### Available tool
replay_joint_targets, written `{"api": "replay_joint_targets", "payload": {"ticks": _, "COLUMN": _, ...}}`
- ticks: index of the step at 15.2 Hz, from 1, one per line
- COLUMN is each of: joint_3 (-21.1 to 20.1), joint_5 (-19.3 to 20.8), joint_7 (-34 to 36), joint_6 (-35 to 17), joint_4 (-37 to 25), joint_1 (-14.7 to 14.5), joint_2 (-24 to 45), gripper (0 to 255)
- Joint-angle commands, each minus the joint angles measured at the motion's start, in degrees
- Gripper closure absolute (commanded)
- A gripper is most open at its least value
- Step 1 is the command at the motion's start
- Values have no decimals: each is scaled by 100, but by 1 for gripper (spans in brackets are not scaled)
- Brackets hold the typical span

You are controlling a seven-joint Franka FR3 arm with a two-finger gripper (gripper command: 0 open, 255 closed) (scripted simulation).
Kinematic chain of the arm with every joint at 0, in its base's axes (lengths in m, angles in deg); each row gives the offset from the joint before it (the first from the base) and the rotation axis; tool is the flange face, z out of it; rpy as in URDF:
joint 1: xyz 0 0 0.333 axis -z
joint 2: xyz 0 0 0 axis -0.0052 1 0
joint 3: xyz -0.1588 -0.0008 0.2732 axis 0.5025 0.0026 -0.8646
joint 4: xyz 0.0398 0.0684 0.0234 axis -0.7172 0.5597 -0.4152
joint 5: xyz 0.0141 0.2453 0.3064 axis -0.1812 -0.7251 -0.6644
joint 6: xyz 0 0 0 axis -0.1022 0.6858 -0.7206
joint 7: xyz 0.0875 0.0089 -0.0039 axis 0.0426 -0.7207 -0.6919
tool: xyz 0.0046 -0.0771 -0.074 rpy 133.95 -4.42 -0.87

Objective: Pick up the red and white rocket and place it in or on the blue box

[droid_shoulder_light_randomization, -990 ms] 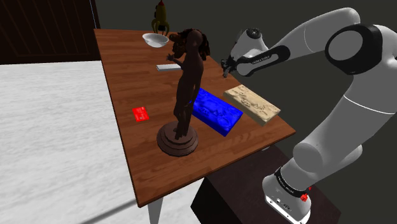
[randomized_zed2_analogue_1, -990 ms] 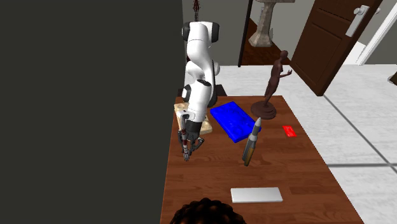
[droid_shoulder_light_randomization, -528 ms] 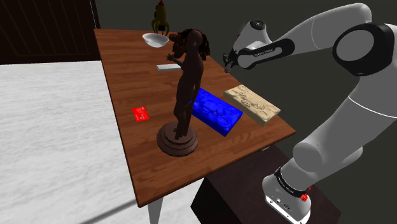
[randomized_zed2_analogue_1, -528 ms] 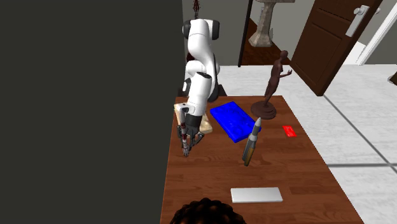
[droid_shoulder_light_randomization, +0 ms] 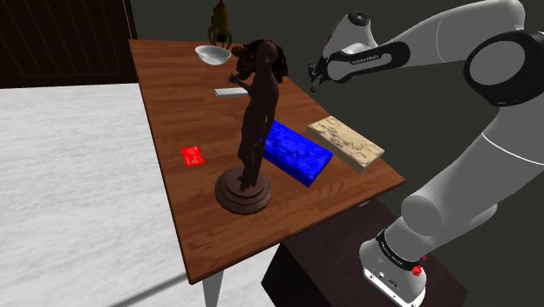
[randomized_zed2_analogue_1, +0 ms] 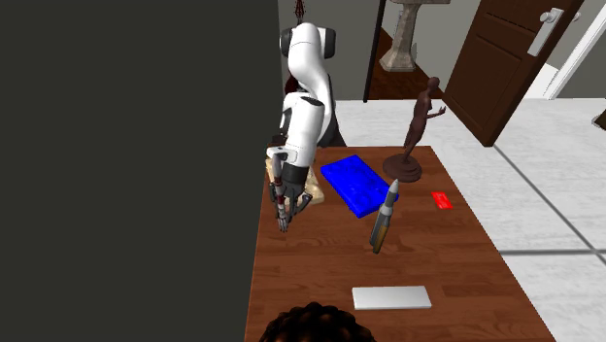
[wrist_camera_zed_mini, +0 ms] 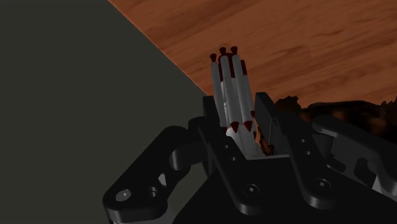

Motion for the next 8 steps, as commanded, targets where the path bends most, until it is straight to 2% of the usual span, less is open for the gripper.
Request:
{"api": "replay_joint_targets", "payload": {"ticks": 1, "joint_3": -16, "joint_5": -80, "joint_7": -79, "joint_6": 133, "joint_4": -71, "joint_1": -2, "joint_2": -67, "gripper": 255}}
{"api": "replay_joint_targets", "payload": {"ticks": 6, "joint_3": -37, "joint_5": -231, "joint_7": -237, "joint_6": 403, "joint_4": -250, "joint_1": -6, "joint_2": -170, "gripper": 255}}
{"api": "replay_joint_targets", "payload": {"ticks": 8, "joint_3": -101, "joint_5": -73, "joint_7": 57, "joint_6": 319, "joint_4": 181, "joint_1": -89, "joint_2": -464, "gripper": 255}}
